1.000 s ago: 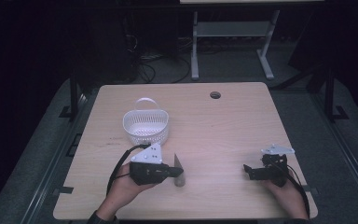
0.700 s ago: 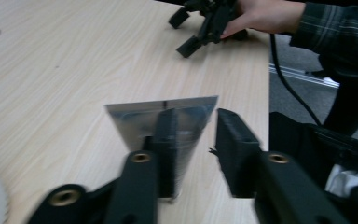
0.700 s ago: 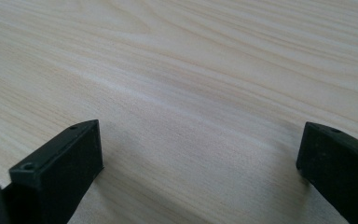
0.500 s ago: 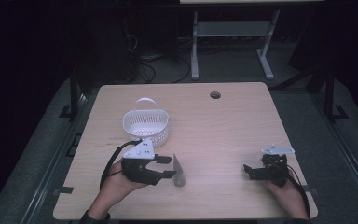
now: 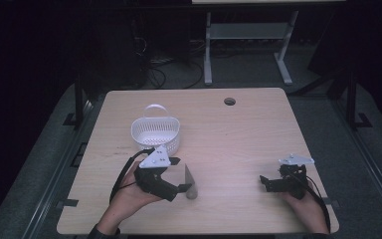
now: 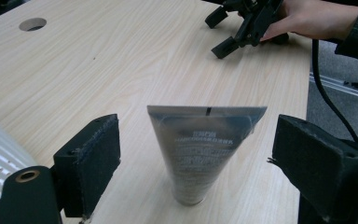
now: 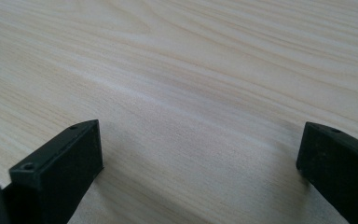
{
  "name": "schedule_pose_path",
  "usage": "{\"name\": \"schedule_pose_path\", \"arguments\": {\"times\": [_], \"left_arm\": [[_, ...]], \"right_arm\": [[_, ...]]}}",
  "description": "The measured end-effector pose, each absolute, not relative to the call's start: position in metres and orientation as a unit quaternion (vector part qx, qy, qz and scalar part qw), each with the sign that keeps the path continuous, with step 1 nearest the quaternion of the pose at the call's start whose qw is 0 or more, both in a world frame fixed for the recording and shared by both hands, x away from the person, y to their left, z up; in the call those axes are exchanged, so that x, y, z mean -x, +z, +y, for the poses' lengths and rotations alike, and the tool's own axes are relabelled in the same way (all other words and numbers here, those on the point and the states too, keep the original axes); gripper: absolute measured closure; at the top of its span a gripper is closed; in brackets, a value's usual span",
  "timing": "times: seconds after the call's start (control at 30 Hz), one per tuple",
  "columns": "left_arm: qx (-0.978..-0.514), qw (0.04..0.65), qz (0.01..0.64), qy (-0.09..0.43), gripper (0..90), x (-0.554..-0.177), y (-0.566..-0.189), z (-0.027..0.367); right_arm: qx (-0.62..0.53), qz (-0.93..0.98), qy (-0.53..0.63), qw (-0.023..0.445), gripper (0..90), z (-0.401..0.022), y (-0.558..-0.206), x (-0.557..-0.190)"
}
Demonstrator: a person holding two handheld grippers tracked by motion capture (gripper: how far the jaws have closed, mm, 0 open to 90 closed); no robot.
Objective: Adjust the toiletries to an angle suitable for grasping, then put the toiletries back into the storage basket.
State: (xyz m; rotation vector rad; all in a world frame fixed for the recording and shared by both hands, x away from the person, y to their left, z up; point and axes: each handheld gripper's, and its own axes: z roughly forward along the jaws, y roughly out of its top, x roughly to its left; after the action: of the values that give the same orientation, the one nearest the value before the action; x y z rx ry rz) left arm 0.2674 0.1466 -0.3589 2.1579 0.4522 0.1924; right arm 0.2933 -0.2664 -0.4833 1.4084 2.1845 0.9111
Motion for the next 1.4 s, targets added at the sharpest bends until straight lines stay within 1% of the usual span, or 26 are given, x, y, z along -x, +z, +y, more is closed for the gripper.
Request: {"name": "schedule_pose_path", "arguments": {"times": [0.33, 0.73, 0.83, 1.03, 1.1, 1.37, 1.4], "left_arm": [[-0.873, 0.448, 0.178, 0.075, 13.6, -0.271, -0.358, 0.135], [-0.88, 0.438, 0.174, 0.063, 13.7, -0.277, -0.369, 0.116], [-0.88, 0.435, 0.176, 0.072, 13.7, -0.275, -0.37, 0.115], [-0.879, 0.438, 0.175, 0.07, 14.4, -0.275, -0.371, 0.115], [-0.879, 0.438, 0.175, 0.071, 15.3, -0.275, -0.372, 0.115], [-0.874, 0.446, 0.178, 0.075, 28.5, -0.275, -0.371, 0.12], [-0.874, 0.446, 0.179, 0.074, 28.6, -0.275, -0.37, 0.12]], "right_arm": [[-0.502, 0.778, 0.325, 0.193, 0.0, -0.266, -0.483, -0.293], [-0.502, 0.778, 0.325, 0.193, 0.0, -0.266, -0.483, -0.293], [-0.502, 0.778, 0.325, 0.193, 0.0, -0.266, -0.483, -0.293], [-0.502, 0.778, 0.325, 0.193, 0.0, -0.266, -0.483, -0.293], [-0.502, 0.778, 0.325, 0.193, 0.0, -0.266, -0.483, -0.293], [-0.502, 0.778, 0.325, 0.193, 0.0, -0.266, -0.483, -0.293], [-0.502, 0.778, 0.325, 0.193, 0.0, -0.266, -0.483, -0.293]]}}
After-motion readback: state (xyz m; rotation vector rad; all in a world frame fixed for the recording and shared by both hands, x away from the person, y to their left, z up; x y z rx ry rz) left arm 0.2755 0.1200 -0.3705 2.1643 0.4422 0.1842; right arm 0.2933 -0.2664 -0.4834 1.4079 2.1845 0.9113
